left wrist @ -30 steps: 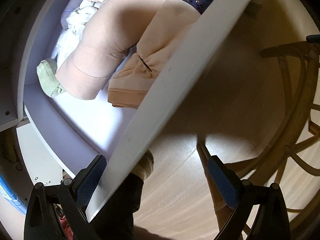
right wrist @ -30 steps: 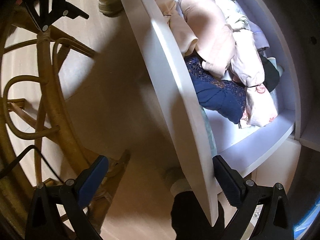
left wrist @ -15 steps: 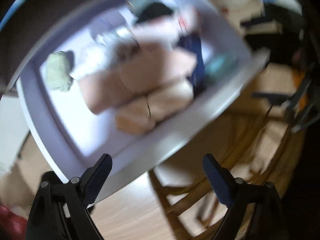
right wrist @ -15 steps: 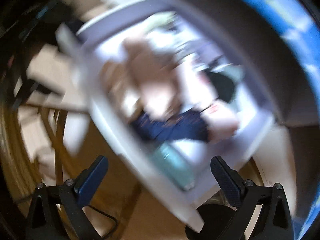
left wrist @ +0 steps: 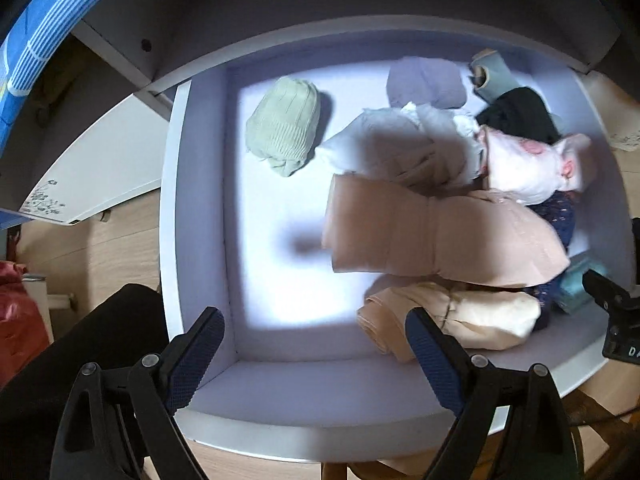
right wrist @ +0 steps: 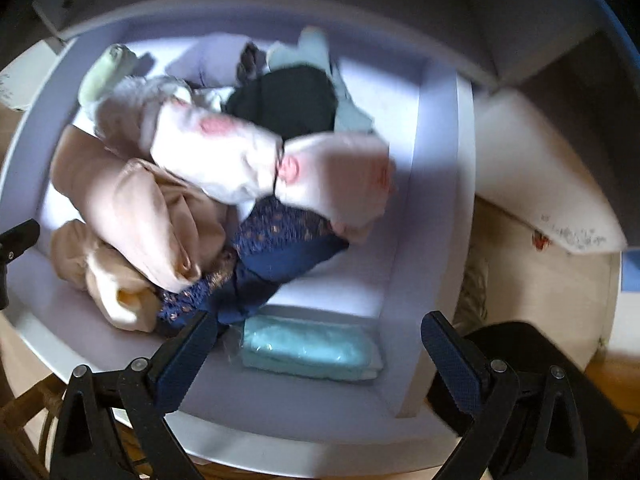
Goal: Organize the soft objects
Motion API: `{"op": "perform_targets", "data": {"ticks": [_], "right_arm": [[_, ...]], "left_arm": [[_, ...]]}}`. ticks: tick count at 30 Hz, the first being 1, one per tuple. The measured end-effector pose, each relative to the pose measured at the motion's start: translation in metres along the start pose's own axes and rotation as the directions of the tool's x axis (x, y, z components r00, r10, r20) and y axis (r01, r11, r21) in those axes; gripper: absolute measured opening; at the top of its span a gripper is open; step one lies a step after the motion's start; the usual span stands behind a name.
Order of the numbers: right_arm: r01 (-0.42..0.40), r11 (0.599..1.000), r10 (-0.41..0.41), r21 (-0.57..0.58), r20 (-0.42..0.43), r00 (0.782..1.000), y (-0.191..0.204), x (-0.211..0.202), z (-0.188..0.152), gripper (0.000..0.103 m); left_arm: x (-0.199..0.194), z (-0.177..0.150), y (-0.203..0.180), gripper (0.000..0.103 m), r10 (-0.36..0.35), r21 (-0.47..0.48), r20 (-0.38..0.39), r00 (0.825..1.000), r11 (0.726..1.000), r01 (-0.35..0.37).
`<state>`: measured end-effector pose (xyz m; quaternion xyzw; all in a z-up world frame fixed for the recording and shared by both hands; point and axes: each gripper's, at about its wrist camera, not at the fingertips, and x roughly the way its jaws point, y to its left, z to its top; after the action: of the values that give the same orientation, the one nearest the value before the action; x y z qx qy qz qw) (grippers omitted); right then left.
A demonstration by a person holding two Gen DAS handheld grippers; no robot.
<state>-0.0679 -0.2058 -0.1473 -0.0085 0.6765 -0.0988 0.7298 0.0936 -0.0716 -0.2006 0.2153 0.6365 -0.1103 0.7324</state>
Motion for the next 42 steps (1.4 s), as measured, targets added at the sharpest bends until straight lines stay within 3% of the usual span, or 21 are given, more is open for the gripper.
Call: {"op": "perform_targets", "data": {"ticks": [5,12,18,27,35,42], "right_arm": [[-0.038,0.998,0.04,0.043,-0.039,0.998,0.005,0.011,-0.009,0.103],[-0.056,0.995,0.057,0.086,-0.011,0.998,0.005,0.014,-0.018,0.103],[-0.102,0.982,0.109,0.158,-0.036,0.993,-0.007,0.022,-0.025,0.103],[-0.108,0.976,0.123,0.19,-0.071,0.99,-0.014,0.028,-0.03,0.102],[-0.107,0.976,0.132,0.187,-0.13,0.983,-0.009,0.049,-0.02,0.102],[-0.104,0.976,0.141,0.193,-0.191,0.971,-0.008,0.059,-0.01,0.102]], "left_arm": [[0.019,0.001,-0.005,0.093,0.027,-0.007,-0.01,1.0,1.0,-0.027],[0.029,0.007,0.002,0.093,0.035,-0.017,-0.054,0.998,0.999,-0.036],[0.035,0.009,0.016,0.093,0.007,-0.064,-0.091,0.996,0.998,-0.013],[0.051,-0.005,0.036,0.094,-0.034,-0.118,-0.133,0.991,0.993,0.018],[0.061,-0.011,0.049,0.094,-0.05,-0.123,-0.187,0.981,0.992,0.027],[0.073,-0.009,0.037,0.094,-0.049,-0.105,-0.24,0.97,0.994,0.024]]}}
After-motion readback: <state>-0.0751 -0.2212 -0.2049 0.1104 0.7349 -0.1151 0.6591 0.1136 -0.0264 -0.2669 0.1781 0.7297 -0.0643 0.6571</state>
